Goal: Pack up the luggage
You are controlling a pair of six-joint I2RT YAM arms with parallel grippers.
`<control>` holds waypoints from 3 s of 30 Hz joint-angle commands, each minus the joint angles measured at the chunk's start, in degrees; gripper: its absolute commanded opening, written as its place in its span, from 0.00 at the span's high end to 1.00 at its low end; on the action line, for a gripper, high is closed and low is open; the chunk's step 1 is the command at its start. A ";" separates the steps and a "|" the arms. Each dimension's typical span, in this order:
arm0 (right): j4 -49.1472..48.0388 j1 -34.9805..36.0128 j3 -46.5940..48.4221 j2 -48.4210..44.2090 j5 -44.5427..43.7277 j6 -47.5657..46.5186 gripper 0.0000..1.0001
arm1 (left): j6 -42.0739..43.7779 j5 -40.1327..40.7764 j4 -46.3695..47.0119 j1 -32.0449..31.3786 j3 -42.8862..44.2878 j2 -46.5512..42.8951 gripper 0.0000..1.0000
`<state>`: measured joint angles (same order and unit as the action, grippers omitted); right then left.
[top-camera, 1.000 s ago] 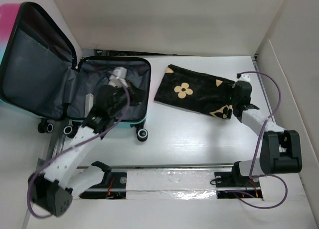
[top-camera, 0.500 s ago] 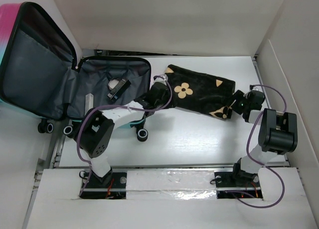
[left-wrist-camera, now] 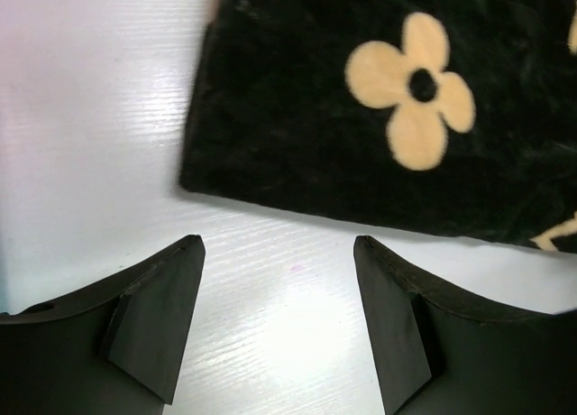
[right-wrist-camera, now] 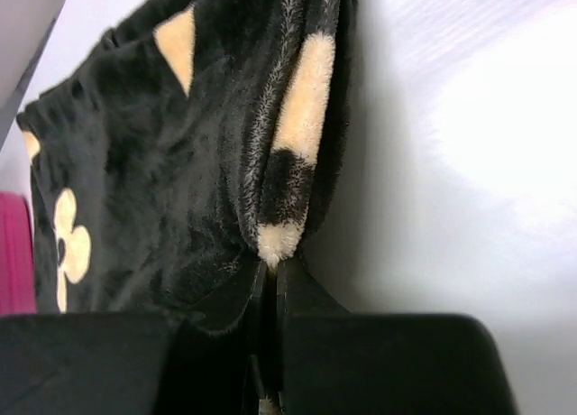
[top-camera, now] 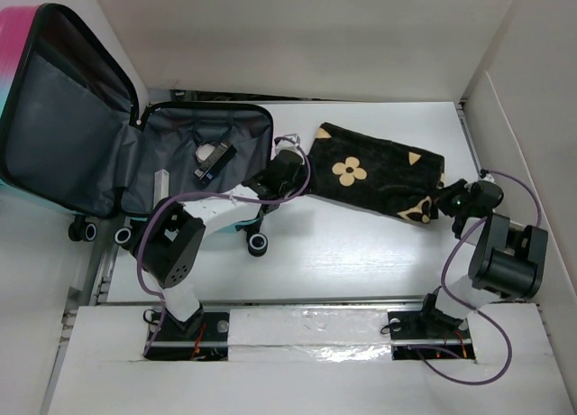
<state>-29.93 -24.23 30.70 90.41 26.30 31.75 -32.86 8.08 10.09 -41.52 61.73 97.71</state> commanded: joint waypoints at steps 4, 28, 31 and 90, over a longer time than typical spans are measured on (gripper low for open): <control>-1.10 -2.49 -7.40 -11.03 -4.42 -1.41 0.72 | -2.55 4.49 0.11 0.03 -0.48 0.45 0.32; 17.88 11.66 -4.87 -46.20 -7.76 -14.26 0.02 | -20.05 11.08 -6.66 -0.05 14.90 21.63 0.33; 18.60 12.27 -3.28 -47.69 -5.40 -14.26 0.02 | -20.92 11.78 -6.66 -0.06 15.26 23.13 0.39; 19.83 19.92 -0.46 -53.15 4.19 -18.65 0.23 | 9.32 6.16 -14.39 58.30 4.45 -22.74 0.60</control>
<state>-7.90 -4.80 29.85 36.51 27.75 13.89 -20.43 11.25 -6.74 16.58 66.85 77.56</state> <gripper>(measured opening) 0.792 0.369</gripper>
